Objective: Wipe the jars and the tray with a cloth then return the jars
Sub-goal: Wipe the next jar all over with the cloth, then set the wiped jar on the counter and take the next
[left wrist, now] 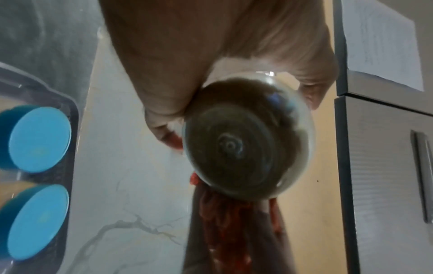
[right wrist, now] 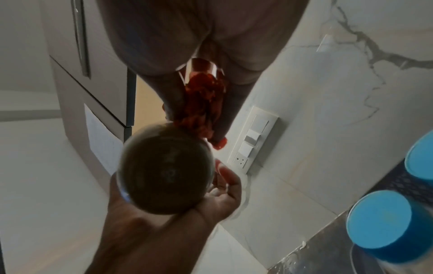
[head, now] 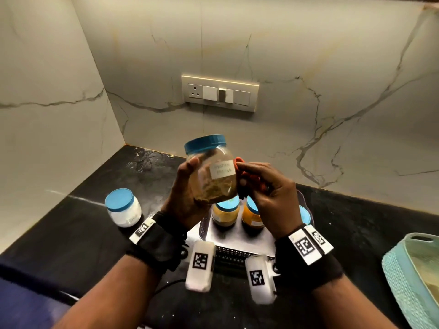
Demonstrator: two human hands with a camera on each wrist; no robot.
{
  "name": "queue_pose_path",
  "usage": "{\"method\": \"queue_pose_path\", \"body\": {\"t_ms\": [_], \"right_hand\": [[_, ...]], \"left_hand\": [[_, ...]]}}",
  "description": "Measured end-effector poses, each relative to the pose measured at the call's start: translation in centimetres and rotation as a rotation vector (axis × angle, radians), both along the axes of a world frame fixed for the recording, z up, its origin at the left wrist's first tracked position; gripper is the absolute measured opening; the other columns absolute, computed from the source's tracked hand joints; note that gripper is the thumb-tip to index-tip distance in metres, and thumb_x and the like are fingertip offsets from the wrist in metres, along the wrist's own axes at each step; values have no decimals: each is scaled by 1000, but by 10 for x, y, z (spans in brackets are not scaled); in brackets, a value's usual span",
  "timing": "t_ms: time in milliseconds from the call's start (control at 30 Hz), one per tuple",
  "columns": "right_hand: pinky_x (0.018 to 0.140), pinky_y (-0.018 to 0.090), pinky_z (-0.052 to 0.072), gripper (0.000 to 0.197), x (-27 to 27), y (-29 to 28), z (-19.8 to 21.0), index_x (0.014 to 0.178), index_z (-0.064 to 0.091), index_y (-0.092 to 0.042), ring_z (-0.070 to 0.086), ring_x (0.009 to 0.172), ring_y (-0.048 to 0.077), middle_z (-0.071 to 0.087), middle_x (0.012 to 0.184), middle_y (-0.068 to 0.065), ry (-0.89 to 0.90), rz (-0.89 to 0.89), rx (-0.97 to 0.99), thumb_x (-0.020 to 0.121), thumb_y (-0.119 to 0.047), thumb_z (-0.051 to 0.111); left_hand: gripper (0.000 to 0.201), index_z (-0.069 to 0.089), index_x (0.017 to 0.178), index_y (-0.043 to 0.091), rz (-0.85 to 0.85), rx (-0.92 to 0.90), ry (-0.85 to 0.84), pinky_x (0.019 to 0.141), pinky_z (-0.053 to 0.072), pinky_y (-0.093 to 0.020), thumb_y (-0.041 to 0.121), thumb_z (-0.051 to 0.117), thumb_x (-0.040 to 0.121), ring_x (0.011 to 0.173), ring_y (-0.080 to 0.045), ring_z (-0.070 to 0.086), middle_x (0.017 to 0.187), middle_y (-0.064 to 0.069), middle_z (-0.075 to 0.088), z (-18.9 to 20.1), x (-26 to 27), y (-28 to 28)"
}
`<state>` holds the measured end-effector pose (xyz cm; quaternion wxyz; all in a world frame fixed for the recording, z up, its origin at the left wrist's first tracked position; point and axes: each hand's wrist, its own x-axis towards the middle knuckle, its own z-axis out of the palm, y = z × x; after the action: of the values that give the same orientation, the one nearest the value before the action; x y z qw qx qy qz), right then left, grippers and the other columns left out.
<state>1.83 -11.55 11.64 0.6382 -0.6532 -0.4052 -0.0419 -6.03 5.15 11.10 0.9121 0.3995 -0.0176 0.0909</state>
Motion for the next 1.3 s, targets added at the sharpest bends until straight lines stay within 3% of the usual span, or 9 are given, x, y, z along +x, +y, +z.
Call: {"method": "queue_pose_path", "body": {"t_ms": [133, 300, 433, 567, 700, 833, 933, 1133, 1300], "right_hand": [[86, 42, 58, 36, -5, 12, -10, 117, 73, -13, 66, 108, 19, 67, 116, 1, -129, -32, -50, 84, 0, 75], [86, 18, 50, 32, -15, 36, -15, 112, 76, -15, 64, 104, 9, 67, 113, -1, -325, -16, -128, 83, 0, 75], [88, 33, 55, 28, -30, 59, -21, 113, 76, -15, 64, 109, 21, 67, 118, 6, -469, 3, -183, 87, -5, 73], [85, 36, 56, 24, -48, 78, -30, 114, 75, -14, 62, 108, 28, 68, 118, 7, -781, -1, -308, 91, -8, 71], [85, 38, 57, 25, -52, 83, -40, 120, 70, -16, 58, 119, 26, 64, 123, 4, -958, 173, -480, 99, -13, 57], [78, 37, 58, 33, -46, 75, -57, 118, 70, -21, 57, 116, 22, 63, 122, -2, -845, 216, -622, 87, -10, 71], [78, 39, 55, 36, -40, 67, -70, 116, 71, -25, 58, 108, 21, 64, 119, -5, -694, 157, -682, 83, -9, 75], [78, 35, 57, 24, -35, 46, -87, 107, 77, -20, 65, 97, 22, 70, 112, 1, -546, 4, -607, 84, -16, 74], [82, 38, 57, 33, -35, 34, -102, 110, 77, -19, 65, 102, 22, 69, 113, 1, -435, -88, -669, 78, -8, 81]], "left_hand": [[72, 54, 136, 13, 163, 162, 92, 82, 60, -51, 39, 78, 73, 111, -32, 67, 125, -14, 65, 5, -11, 24], [61, 50, 137, 14, 280, 395, 282, 88, 61, -49, 26, 73, 82, 114, -32, 69, 135, -18, 62, 7, -26, 49], [57, 52, 131, 5, 463, 365, 412, 93, 59, -51, 27, 80, 86, 108, -35, 71, 123, -21, 69, 11, -29, 58], [65, 55, 128, 5, 585, 387, 497, 87, 61, -49, 30, 87, 77, 103, -33, 72, 118, -17, 70, 5, -34, 79], [40, 67, 117, 5, 540, 414, 559, 82, 61, -48, 28, 80, 86, 91, -29, 72, 97, -8, 74, -1, -41, 98], [35, 72, 112, 9, 385, 589, 596, 92, 57, -53, 31, 79, 86, 100, -26, 65, 101, -7, 71, -6, -31, 124], [40, 70, 117, 8, 294, 774, 625, 80, 60, -37, 25, 82, 83, 99, -24, 68, 108, -9, 72, -3, -13, 143], [76, 60, 136, 13, 164, 1578, 706, 102, 51, -41, 41, 87, 70, 115, -27, 62, 130, -10, 65, -21, 42, 197], [67, 64, 126, 10, 18, 1832, 807, 89, 53, -37, 39, 89, 71, 109, -30, 64, 123, -13, 68, -53, 71, 229]]}}
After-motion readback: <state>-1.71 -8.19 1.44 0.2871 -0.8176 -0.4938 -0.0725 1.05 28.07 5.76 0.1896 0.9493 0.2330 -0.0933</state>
